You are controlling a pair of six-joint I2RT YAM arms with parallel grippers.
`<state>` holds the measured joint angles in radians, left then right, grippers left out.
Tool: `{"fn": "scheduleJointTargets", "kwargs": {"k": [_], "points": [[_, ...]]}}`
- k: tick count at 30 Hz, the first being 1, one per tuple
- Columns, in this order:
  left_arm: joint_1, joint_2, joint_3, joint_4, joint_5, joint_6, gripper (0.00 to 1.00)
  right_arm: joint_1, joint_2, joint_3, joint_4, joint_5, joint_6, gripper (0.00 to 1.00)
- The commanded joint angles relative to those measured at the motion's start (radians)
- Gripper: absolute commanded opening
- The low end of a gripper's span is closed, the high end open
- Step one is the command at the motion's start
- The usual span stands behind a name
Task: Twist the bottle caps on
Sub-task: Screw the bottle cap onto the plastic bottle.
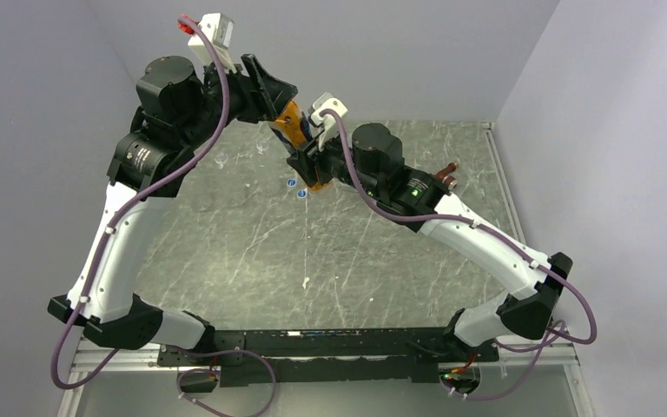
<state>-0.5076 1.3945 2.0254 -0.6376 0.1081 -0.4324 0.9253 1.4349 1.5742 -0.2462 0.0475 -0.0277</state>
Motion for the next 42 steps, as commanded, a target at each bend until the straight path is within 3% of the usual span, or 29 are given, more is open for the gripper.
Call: {"fn": "scheduleJointTargets", "kwargs": {"k": [1, 11, 13, 18, 21, 24, 31, 38, 42], "points": [[-0.003, -0.004, 0.011, 0.033, 0.004, -0.009, 0.61, 0.005, 0.002, 0.057, 0.014, 0.018, -0.015, 0.00], [-0.003, -0.002, 0.000, 0.045, 0.005, -0.008, 0.46, 0.007, 0.008, 0.058, 0.004, 0.012, -0.019, 0.00], [-0.003, 0.003, 0.006, 0.041, 0.014, -0.006, 0.37, 0.007, 0.009, 0.056, 0.002, 0.012, -0.020, 0.00], [-0.003, -0.006, -0.011, 0.040, 0.033, 0.016, 0.00, 0.004, 0.008, 0.061, -0.023, -0.041, -0.037, 0.00], [-0.003, -0.038, -0.051, 0.075, 0.103, 0.048, 0.00, -0.032, -0.014, 0.058, -0.041, -0.241, -0.046, 0.00], [-0.003, -0.093, -0.113, 0.133, 0.222, 0.084, 0.00, -0.120, -0.035, 0.053, -0.026, -0.552, 0.006, 0.00], [-0.003, -0.211, -0.248, 0.332, 0.714, 0.086, 0.00, -0.217, -0.068, -0.023, 0.209, -1.116, 0.185, 0.00], [-0.003, -0.235, -0.332, 0.659, 1.073, -0.151, 0.00, -0.220, -0.055, -0.096, 0.627, -1.347, 0.515, 0.00], [-0.003, -0.230, -0.354, 0.818, 1.154, -0.272, 0.00, -0.219, -0.045, -0.089, 0.680, -1.368, 0.563, 0.00]]}}
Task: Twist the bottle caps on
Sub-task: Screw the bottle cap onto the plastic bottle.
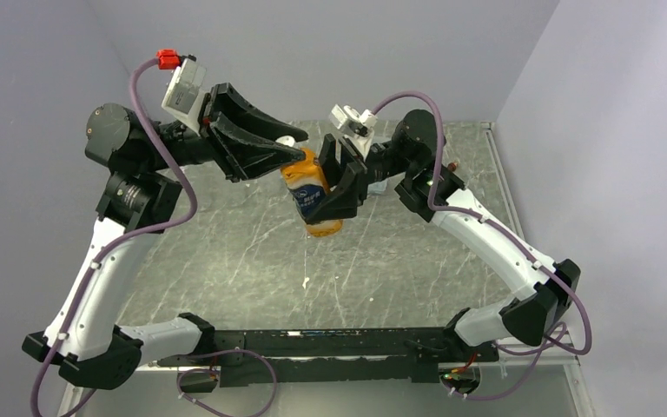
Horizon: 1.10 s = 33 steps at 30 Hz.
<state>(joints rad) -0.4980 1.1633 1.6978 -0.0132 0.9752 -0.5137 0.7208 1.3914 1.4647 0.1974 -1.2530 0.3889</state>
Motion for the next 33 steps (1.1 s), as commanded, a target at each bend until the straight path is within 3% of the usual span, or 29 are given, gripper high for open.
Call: {"fn": "scheduleJointTargets", "kwargs": {"k": [1, 4, 5, 7, 8, 9, 10, 20, 25, 33], "points": [[-0.013, -0.001, -0.023, 0.174, 0.292, -0.179, 0.00, -0.014, 0.000, 0.026, 0.219, -0.064, 0.134, 0.00], [-0.013, -0.008, -0.001, 0.077, 0.272, -0.109, 0.03, -0.014, -0.004, 0.046, 0.106, -0.027, 0.055, 0.00], [-0.013, -0.014, 0.008, 0.028, 0.246, -0.062, 0.19, -0.014, -0.008, 0.058, 0.042, -0.006, 0.001, 0.00], [-0.013, -0.028, 0.028, -0.107, 0.151, 0.032, 0.66, -0.014, -0.019, 0.080, -0.097, 0.061, -0.105, 0.00], [-0.013, -0.041, 0.030, -0.145, 0.057, 0.069, 0.83, -0.014, -0.026, 0.086, -0.167, 0.098, -0.147, 0.00], [-0.013, -0.056, 0.026, -0.171, -0.020, 0.093, 0.94, -0.014, -0.032, 0.084, -0.207, 0.137, -0.176, 0.00], [-0.013, -0.068, 0.023, -0.190, -0.089, 0.108, 0.99, -0.014, -0.042, 0.084, -0.249, 0.191, -0.205, 0.00], [-0.013, -0.049, 0.106, -0.409, -0.702, 0.146, 0.99, 0.070, -0.091, 0.037, -0.394, 0.762, -0.332, 0.00], [-0.013, -0.002, 0.158, -0.457, -0.769, 0.132, 0.95, 0.169, -0.055, 0.077, -0.428, 1.061, -0.378, 0.00], [-0.013, 0.056, 0.221, -0.566, -0.921, 0.125, 0.81, 0.230, 0.003, 0.123, -0.432, 1.236, -0.415, 0.00]]}}
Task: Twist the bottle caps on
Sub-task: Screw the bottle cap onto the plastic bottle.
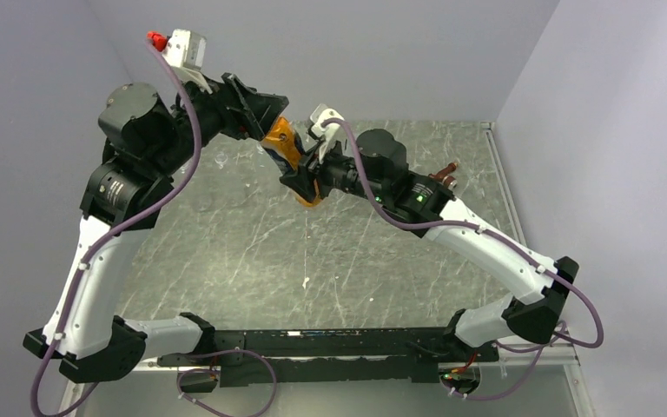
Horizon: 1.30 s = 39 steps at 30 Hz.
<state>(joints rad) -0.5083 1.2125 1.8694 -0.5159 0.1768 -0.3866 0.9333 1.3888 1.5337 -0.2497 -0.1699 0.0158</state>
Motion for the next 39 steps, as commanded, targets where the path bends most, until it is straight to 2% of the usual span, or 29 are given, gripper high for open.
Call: {"fn": "scheduleJointTargets", "kwargs": {"k": [1, 7, 18, 27, 30, 33, 36, 39], "points": [[-0.002, 0.008, 0.051, -0.068, -0.133, -0.003, 0.80, 0.021, 0.010, 0.056, 0.017, 0.166, -0.042, 0.00], [-0.002, 0.033, 0.059, -0.092, -0.157, -0.018, 0.75, 0.034, 0.040, 0.077, 0.019, 0.219, -0.049, 0.00], [-0.002, 0.040, -0.004, -0.025, -0.163, -0.066, 0.67, 0.042, 0.076, 0.112, 0.008, 0.232, -0.060, 0.00], [-0.002, 0.053, -0.004, -0.018, -0.149, -0.065, 0.51, 0.044, 0.080, 0.113, 0.003, 0.236, -0.065, 0.00], [-0.002, 0.053, -0.007, -0.018, -0.149, -0.063, 0.39, 0.043, 0.082, 0.114, -0.002, 0.234, -0.066, 0.00], [-0.002, 0.049, -0.016, -0.018, -0.157, -0.062, 0.18, 0.044, 0.087, 0.112, -0.011, 0.204, -0.069, 0.00], [-0.002, 0.045, -0.023, -0.019, -0.128, -0.044, 0.00, 0.035, 0.078, 0.112, -0.028, 0.131, -0.086, 0.00], [-0.001, 0.012, -0.069, 0.026, -0.040, -0.004, 0.00, -0.024, 0.061, 0.111, -0.042, -0.053, -0.069, 0.00]]}}
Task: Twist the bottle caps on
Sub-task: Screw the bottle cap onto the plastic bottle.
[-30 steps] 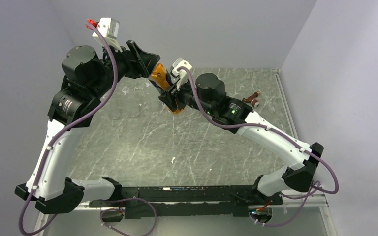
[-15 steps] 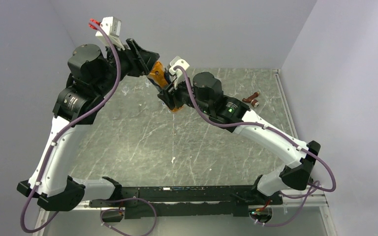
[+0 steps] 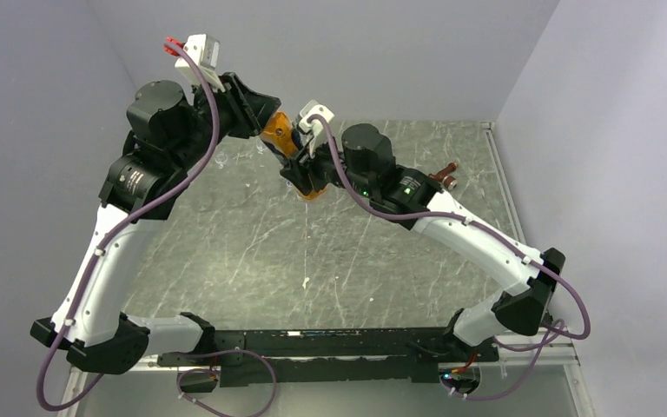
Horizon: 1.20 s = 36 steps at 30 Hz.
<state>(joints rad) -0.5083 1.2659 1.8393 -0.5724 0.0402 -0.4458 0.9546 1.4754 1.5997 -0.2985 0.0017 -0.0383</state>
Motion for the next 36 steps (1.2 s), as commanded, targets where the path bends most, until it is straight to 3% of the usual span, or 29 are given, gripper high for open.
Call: {"fn": "scheduleJointTargets", "kwargs": {"k": [1, 6, 12, 17, 21, 24, 26, 27, 28, 31, 36], "points": [[-0.001, -0.057, -0.063, 0.107, 0.138, 0.069, 0.00, -0.077, -0.036, 0.035, 0.025, -0.324, 0.003, 0.00], [0.001, -0.135, -0.165, 0.248, 0.443, 0.117, 0.00, -0.209, -0.071, -0.040, 0.167, -0.816, 0.132, 0.00], [0.002, -0.168, -0.219, 0.402, 0.797, 0.070, 0.00, -0.270, -0.076, -0.106, 0.421, -1.153, 0.323, 0.00], [0.003, -0.165, -0.238, 0.533, 1.063, -0.023, 0.00, -0.272, -0.069, -0.114, 0.578, -1.276, 0.453, 0.00], [0.002, -0.155, -0.232, 0.593, 1.171, -0.074, 0.00, -0.272, -0.061, -0.101, 0.660, -1.326, 0.525, 0.00], [0.003, -0.148, -0.213, 0.574, 1.209, -0.059, 0.00, -0.271, -0.059, -0.086, 0.612, -1.311, 0.499, 0.00], [0.002, -0.153, -0.195, 0.505, 1.189, -0.012, 0.00, -0.271, -0.066, -0.064, 0.469, -1.267, 0.390, 0.00], [0.002, -0.157, -0.181, 0.459, 1.155, 0.020, 0.17, -0.270, -0.070, -0.054, 0.396, -1.232, 0.340, 0.00], [0.002, -0.166, -0.171, 0.408, 1.101, 0.063, 0.43, -0.269, -0.074, -0.044, 0.330, -1.197, 0.288, 0.00], [0.002, -0.201, -0.161, 0.317, 0.867, 0.135, 0.95, -0.261, -0.094, -0.019, 0.150, -1.038, 0.160, 0.00], [0.002, -0.231, -0.155, 0.272, 0.582, 0.155, 0.99, -0.183, -0.131, -0.040, -0.003, -0.700, 0.017, 0.00]]}}
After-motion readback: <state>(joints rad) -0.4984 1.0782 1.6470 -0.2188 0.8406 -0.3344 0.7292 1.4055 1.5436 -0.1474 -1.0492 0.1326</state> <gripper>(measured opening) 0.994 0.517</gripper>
